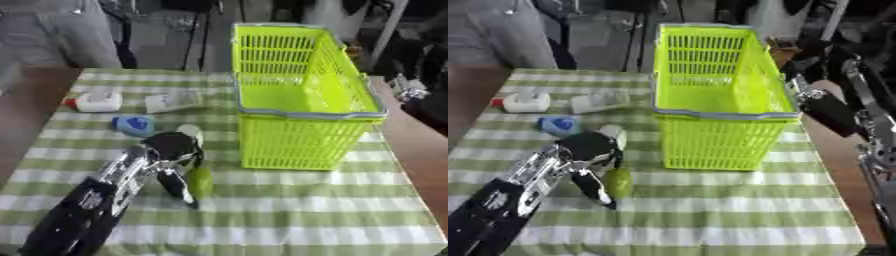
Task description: Pick up objects on the table and place them in the box.
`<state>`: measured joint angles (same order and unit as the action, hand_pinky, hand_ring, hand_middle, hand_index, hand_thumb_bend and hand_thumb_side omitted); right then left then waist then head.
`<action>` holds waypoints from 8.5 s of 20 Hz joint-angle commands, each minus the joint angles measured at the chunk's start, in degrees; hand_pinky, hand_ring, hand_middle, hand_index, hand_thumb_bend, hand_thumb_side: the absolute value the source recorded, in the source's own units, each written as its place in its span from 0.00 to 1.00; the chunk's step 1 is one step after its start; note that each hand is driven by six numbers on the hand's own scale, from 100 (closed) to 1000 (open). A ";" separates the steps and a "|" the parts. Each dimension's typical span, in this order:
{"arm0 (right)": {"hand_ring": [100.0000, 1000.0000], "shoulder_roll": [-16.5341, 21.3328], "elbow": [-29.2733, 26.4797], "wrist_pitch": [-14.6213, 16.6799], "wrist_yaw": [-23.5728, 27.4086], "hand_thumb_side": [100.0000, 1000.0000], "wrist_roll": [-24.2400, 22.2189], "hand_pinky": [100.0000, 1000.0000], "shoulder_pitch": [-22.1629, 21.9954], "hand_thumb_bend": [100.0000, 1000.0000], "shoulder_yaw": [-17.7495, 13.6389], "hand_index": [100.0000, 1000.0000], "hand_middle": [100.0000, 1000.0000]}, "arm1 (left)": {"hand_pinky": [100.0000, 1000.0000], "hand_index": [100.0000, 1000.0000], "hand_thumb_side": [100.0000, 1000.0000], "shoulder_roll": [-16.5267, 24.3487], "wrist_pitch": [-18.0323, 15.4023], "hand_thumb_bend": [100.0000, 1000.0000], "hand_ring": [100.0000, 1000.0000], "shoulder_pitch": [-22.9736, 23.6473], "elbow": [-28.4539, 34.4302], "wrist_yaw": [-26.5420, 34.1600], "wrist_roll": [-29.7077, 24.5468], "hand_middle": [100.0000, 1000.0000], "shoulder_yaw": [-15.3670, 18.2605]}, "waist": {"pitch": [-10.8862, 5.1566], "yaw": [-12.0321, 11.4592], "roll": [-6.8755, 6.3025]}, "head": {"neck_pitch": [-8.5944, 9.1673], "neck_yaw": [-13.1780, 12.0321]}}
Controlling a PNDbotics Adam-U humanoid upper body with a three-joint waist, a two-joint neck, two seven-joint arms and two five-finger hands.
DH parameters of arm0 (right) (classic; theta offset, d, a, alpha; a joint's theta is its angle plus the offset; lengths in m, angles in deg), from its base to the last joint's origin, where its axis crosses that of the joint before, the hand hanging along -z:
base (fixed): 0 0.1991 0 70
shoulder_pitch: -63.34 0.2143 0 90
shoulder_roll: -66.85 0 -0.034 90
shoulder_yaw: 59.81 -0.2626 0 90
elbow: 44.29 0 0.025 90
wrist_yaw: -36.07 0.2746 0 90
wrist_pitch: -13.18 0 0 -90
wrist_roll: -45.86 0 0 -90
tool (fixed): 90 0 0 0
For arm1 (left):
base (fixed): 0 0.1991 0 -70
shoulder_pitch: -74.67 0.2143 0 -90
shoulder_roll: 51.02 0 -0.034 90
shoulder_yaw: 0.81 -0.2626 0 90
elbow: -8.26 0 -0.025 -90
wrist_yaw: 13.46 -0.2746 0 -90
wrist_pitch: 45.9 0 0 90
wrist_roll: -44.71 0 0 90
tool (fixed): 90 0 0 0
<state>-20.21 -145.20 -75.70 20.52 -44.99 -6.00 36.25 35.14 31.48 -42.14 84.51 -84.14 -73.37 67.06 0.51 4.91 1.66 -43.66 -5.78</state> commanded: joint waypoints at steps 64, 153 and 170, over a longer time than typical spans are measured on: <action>0.53 0.80 -0.45 0.15 0.13 0.53 0.05 0.57 0.78 0.20 -0.54 0.84 0.66 | 0.70 0.68 0.46 4.03 2.43 0.90 0.64 -0.55 -3.22 5.00 3.07 0.49 6.18 | -0.38 0.08 0.18 | 0.89 0.61; 0.53 0.74 -0.08 0.26 0.03 0.54 -0.04 0.57 0.63 0.20 -0.64 0.84 0.66 | 0.55 0.44 0.06 10.49 11.04 0.13 0.46 -2.39 12.28 23.81 -2.79 0.14 11.54 | -0.32 0.43 0.19 | 1.11 2.00; 0.53 0.22 -0.02 0.52 0.24 0.54 -1.03 0.57 1.28 0.21 0.33 0.84 0.66 | 0.54 0.46 0.00 4.59 14.69 0.23 0.47 -20.89 7.51 25.18 5.64 0.17 11.18 | -0.76 2.70 0.09 | 1.41 0.85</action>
<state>-20.68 -144.85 -75.29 20.52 -45.78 -5.86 36.69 39.69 45.83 -61.56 92.08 -59.46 -69.01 77.76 0.36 7.80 1.79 -42.86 -4.69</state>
